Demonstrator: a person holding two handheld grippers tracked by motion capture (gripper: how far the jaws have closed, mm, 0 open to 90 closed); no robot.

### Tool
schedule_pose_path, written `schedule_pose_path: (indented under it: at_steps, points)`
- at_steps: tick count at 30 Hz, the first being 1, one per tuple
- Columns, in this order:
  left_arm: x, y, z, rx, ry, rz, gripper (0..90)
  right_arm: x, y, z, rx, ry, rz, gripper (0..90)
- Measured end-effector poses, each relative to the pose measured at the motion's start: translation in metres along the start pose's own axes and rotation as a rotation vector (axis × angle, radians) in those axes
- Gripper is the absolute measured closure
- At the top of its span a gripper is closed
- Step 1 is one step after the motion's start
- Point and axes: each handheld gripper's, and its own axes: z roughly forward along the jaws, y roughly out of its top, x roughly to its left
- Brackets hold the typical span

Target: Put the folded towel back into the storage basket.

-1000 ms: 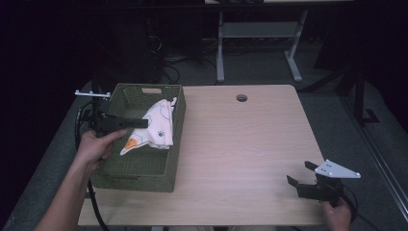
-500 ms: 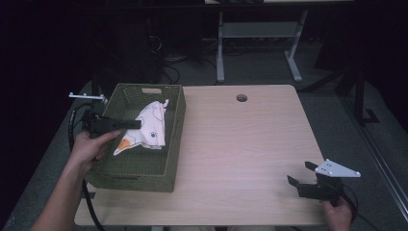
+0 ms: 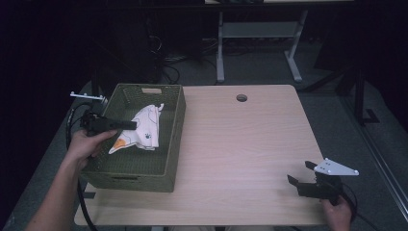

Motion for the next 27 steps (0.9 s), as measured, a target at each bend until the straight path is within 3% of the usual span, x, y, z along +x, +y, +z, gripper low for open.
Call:
schedule_pose_path:
  at_steps: [8, 17, 18, 19, 20, 21, 23, 27]
  points:
    - [0.005, 0.002, 0.014, 0.088, 0.044, -0.001, 80.8, -0.001, -0.001, 0.001, 0.004, 0.003, 0.007, 13.7]
    - [0.009, 0.002, 0.025, 0.191, 0.111, 0.044, 80.7, -0.002, -0.002, 0.0, 0.002, 0.001, 0.005, 13.7]
    - [0.008, 0.003, 0.028, 0.225, 0.213, 0.11, 77.6, -0.003, -0.002, 0.0, 0.002, 0.001, 0.007, 13.7]
    - [0.008, 0.003, 0.028, 0.225, 0.213, 0.11, 70.0, -0.003, -0.002, 0.0, 0.004, 0.001, 0.009, 13.7]
    - [0.007, 0.005, 0.032, 0.252, 0.331, 0.138, 61.2, -0.003, -0.002, 0.0, 0.005, 0.002, 0.008, 13.7]
    - [0.006, 0.006, 0.032, 0.25, 0.369, 0.135, 58.1, -0.003, -0.002, 0.001, 0.007, 0.003, 0.007, 13.7]
    - [0.006, 0.007, 0.033, 0.258, 0.393, 0.146, 56.2, -0.002, -0.002, 0.001, 0.009, 0.003, 0.008, 13.7]
    - [0.004, 0.007, 0.037, 0.256, 0.394, 0.135, 56.9, -0.002, -0.002, 0.001, 0.009, 0.006, 0.004, 13.7]
